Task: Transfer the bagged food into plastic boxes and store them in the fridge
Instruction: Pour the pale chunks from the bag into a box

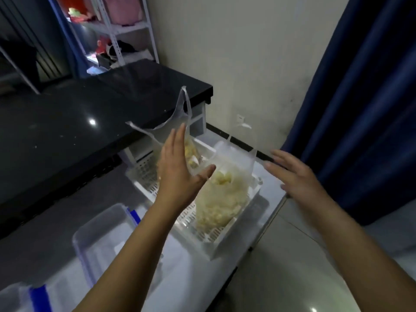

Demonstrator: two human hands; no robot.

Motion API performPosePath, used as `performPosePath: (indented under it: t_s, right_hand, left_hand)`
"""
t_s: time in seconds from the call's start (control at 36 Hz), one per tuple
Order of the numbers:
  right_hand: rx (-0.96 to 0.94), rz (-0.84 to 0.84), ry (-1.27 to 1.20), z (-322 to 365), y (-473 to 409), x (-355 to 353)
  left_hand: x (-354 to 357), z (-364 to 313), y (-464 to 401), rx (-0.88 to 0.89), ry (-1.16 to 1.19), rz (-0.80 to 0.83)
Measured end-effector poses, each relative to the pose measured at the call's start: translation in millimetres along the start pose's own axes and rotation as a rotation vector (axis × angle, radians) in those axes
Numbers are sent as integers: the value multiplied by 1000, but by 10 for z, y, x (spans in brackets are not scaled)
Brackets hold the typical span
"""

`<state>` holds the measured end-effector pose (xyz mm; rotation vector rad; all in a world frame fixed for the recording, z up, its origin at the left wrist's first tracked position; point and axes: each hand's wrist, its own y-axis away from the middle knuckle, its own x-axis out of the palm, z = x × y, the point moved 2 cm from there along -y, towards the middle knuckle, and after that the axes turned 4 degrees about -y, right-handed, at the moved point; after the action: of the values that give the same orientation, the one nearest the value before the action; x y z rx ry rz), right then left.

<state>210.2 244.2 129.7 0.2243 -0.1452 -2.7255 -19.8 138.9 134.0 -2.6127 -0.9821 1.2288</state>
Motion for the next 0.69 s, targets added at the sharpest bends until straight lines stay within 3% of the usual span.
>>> performPosePath:
  t_s: [0.08, 0.19, 0.36, 0.47, 0.56, 0.69]
  right_hand:
    - [0, 24, -64, 150, -354, 153]
    - [-141, 4, -93, 262, -665, 284]
    - [-324, 155, 34, 415, -627, 309]
    - [-399, 294, 90, 407, -513, 67]
    - [-327, 283, 24, 187, -589, -210]
    - [-29, 350, -117, -281, -865, -369]
  left_hand:
    - [145, -105, -267, -1, 6, 19]
    - [354, -243, -506, 46, -32, 56]
    - [596, -481, -696, 29, -55, 43]
    - [606, -639, -837, -29, -37, -81]
    - [580, -674, -912, -61, -37, -162]
    - [512, -629, -949, -172, -19, -207]
